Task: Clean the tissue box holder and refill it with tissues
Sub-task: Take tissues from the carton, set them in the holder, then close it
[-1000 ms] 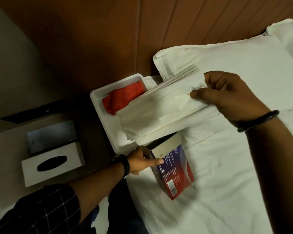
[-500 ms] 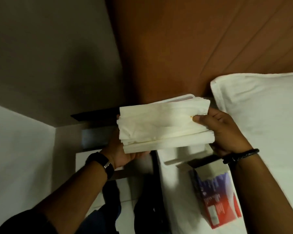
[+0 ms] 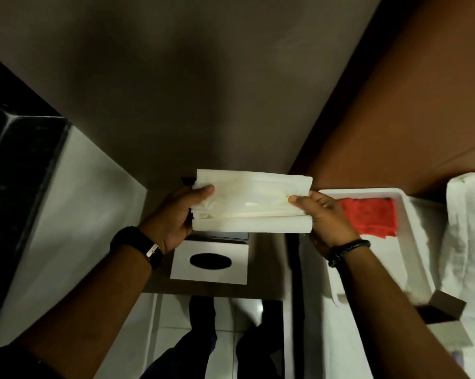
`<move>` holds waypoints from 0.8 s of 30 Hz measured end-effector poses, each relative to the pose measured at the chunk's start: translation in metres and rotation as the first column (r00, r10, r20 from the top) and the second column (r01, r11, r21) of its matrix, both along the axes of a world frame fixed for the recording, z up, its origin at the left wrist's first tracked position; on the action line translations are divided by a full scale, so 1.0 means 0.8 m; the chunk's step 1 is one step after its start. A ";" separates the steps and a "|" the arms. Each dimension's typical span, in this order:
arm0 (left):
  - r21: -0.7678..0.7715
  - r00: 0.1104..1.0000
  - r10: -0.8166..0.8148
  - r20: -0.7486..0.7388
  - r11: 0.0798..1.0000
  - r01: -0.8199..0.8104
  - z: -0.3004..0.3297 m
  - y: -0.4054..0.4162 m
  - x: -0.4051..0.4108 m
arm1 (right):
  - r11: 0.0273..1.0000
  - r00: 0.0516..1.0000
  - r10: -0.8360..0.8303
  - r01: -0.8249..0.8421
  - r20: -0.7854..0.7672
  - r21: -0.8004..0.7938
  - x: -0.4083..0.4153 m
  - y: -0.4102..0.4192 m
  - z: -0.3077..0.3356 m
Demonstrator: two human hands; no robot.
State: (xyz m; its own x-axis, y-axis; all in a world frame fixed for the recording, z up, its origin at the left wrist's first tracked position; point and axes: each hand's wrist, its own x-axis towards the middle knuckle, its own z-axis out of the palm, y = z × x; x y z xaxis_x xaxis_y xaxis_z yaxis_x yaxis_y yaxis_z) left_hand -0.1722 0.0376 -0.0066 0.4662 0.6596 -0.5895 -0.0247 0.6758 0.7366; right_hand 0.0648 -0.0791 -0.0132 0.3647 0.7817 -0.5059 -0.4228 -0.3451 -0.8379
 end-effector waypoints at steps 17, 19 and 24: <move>-0.075 0.953 0.028 -0.302 0.996 -0.053 -0.284 0.106 -0.072 | 0.964 0.992 0.039 -0.006 0.122 -0.267 -0.093 0.119 -0.308; -0.089 0.944 0.034 -0.329 0.994 -0.067 -0.325 0.103 -0.077 | 0.959 0.987 0.048 -0.003 0.152 -0.283 -0.102 0.118 -0.349; -0.038 0.911 -0.006 -0.412 0.999 -0.011 -0.394 0.110 -0.077 | 0.953 0.944 0.099 0.001 0.316 -0.303 -0.115 0.119 -0.413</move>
